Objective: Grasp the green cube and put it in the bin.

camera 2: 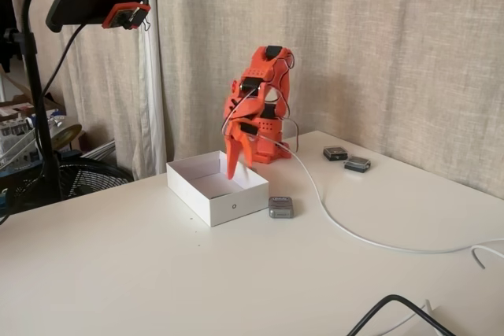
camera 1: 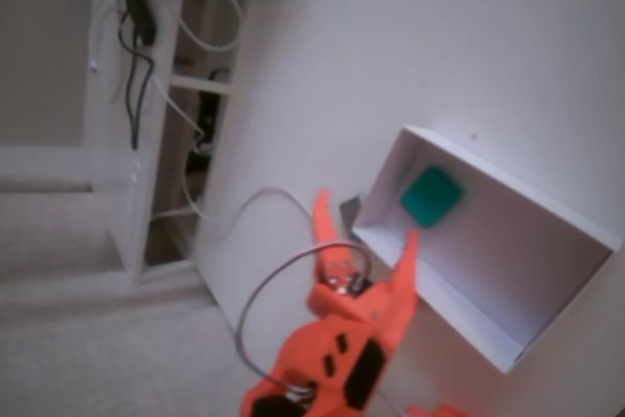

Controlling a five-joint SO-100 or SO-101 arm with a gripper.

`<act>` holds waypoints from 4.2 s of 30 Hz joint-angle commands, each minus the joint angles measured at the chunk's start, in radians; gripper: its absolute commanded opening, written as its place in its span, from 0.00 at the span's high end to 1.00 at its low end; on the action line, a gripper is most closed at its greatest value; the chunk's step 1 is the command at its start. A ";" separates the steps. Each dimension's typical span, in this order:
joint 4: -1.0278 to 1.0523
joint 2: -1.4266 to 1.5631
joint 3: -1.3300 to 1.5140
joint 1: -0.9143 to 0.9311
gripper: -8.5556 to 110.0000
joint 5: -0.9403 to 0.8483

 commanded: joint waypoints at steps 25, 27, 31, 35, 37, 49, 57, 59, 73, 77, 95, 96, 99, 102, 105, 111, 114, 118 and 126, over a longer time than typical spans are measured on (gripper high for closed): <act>-0.262 0.997 0.385 -0.991 0.62 0.589; -0.114 1.071 0.411 -1.017 0.62 0.597; 0.140 1.135 0.479 -1.025 0.62 0.595; 0.284 1.135 0.479 -1.026 0.62 0.609; 0.362 1.135 0.477 -1.031 0.62 0.612; 0.635 1.135 0.465 -1.031 0.95 0.588; 0.635 1.137 0.463 -1.014 0.99 0.595; 0.635 1.137 0.463 -1.017 1.00 0.595; 0.635 1.137 0.463 -1.017 1.00 0.595; 0.635 1.137 0.463 -1.017 1.00 0.595; 0.635 1.137 0.463 -1.017 1.00 0.595; 0.635 1.137 0.463 -1.017 1.00 0.595; 0.635 1.137 0.463 -1.017 1.00 0.595; 0.635 1.137 0.463 -1.017 1.00 0.595; 0.635 1.137 0.463 -1.017 1.00 0.595; 0.635 1.137 0.463 -1.017 1.00 0.595; 0.635 1.137 0.463 -1.017 1.00 0.595; 0.635 1.137 0.463 -1.017 1.00 0.595; 0.635 1.137 0.463 -1.017 1.00 0.595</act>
